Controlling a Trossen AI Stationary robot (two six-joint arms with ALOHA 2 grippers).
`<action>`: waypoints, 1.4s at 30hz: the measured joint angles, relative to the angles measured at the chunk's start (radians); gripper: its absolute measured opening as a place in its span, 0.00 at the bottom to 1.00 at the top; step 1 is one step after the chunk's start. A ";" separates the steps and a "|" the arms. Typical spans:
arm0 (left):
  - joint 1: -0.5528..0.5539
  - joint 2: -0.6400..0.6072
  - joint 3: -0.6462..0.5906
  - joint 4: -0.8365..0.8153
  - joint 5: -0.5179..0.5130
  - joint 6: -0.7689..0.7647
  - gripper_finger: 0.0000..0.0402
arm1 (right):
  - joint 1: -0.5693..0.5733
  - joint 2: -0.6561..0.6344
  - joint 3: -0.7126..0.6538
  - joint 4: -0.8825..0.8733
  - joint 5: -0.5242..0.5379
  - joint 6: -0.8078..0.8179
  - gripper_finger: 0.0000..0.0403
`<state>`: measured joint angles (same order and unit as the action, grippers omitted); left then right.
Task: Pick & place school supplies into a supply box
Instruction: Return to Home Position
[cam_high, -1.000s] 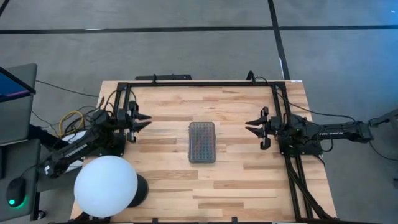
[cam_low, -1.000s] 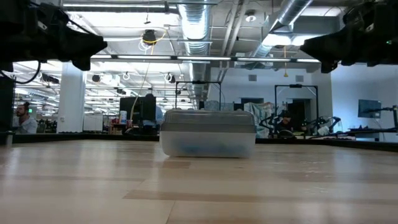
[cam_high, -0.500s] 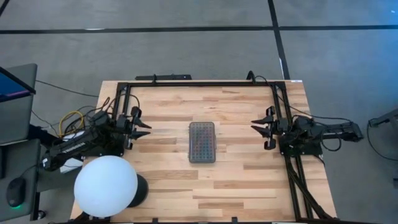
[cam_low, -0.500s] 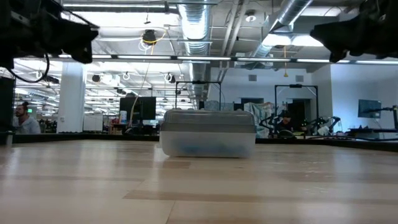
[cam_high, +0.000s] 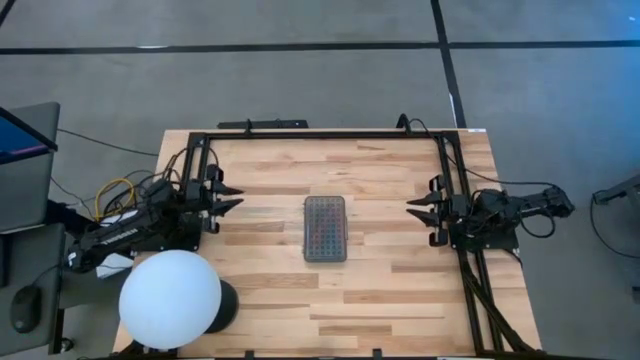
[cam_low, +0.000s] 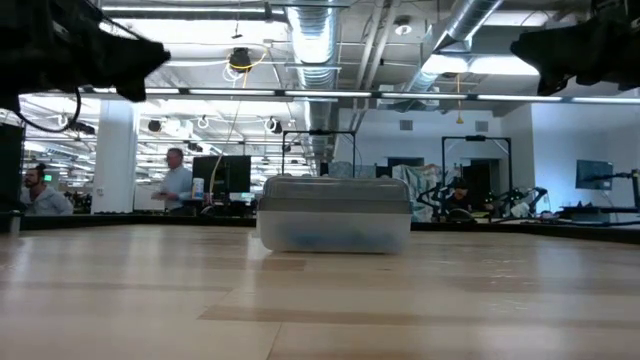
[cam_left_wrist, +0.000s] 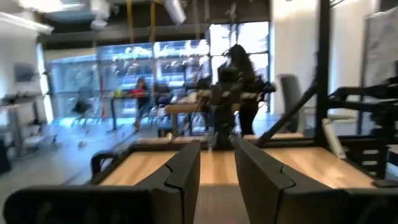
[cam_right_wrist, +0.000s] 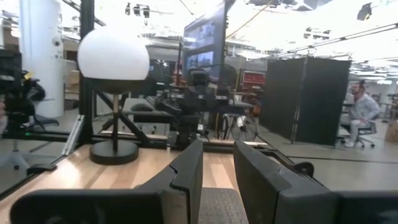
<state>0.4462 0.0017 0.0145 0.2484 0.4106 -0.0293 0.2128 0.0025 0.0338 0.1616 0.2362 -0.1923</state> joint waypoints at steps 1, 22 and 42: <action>-0.011 0.002 -0.004 -0.006 -0.030 0.003 0.24 | 0.016 0.000 0.000 0.000 0.011 -0.001 0.21; -0.339 0.002 -0.005 -0.059 -0.357 0.146 0.24 | 0.326 0.000 -0.006 -0.025 0.419 -0.054 0.21; -0.349 0.003 -0.007 -0.209 -0.456 0.261 0.24 | 0.357 0.001 0.004 -0.182 0.497 -0.050 0.21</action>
<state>0.0975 0.0048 0.0077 0.0397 -0.0456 0.2322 0.5695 0.0038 0.0381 -0.0205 0.7328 -0.2423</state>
